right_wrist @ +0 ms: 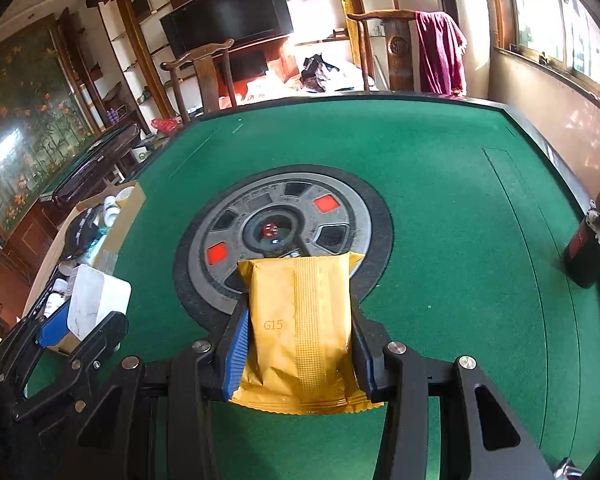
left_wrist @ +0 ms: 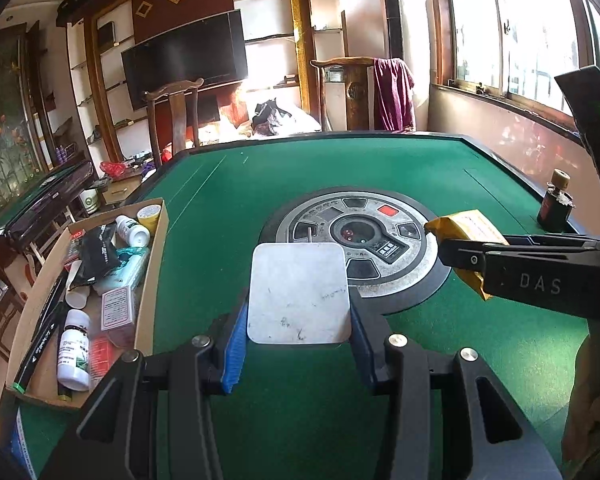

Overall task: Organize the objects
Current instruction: 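Carry the yellow packet and white box over the cardboard tray, then lower both items into the tray and open both grippers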

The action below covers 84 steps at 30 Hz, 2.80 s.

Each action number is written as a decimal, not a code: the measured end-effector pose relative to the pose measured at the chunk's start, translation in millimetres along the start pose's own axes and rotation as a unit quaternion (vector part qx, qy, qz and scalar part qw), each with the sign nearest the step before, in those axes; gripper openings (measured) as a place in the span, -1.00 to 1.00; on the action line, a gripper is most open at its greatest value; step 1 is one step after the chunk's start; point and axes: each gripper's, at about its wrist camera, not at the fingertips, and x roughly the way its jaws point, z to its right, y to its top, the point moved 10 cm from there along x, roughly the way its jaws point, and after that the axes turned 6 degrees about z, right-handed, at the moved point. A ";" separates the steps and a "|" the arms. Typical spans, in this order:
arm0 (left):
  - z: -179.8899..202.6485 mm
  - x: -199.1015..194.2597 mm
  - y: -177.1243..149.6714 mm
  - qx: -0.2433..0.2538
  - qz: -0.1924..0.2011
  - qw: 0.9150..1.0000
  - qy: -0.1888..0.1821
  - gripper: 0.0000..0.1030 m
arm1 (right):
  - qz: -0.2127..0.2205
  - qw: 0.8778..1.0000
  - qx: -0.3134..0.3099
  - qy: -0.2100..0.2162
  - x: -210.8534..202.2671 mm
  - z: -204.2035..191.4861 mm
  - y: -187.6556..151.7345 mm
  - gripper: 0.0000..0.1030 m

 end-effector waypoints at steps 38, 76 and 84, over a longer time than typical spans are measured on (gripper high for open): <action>-199.3 -70.4 -12.3 -0.139 0.051 0.987 0.066 -0.15 | -0.022 0.991 -0.099 0.082 8.8 -205.0 -9.0 -0.06; -285.1 -15.6 -66.1 -0.175 -0.028 0.978 0.112 -0.17 | -0.065 0.973 -0.208 0.073 129.0 -334.2 -8.5 -0.04; -285.7 -14.4 -66.4 -0.173 -0.025 0.977 0.119 -0.17 | -0.069 0.970 -0.225 0.068 137.5 -334.5 -14.6 0.03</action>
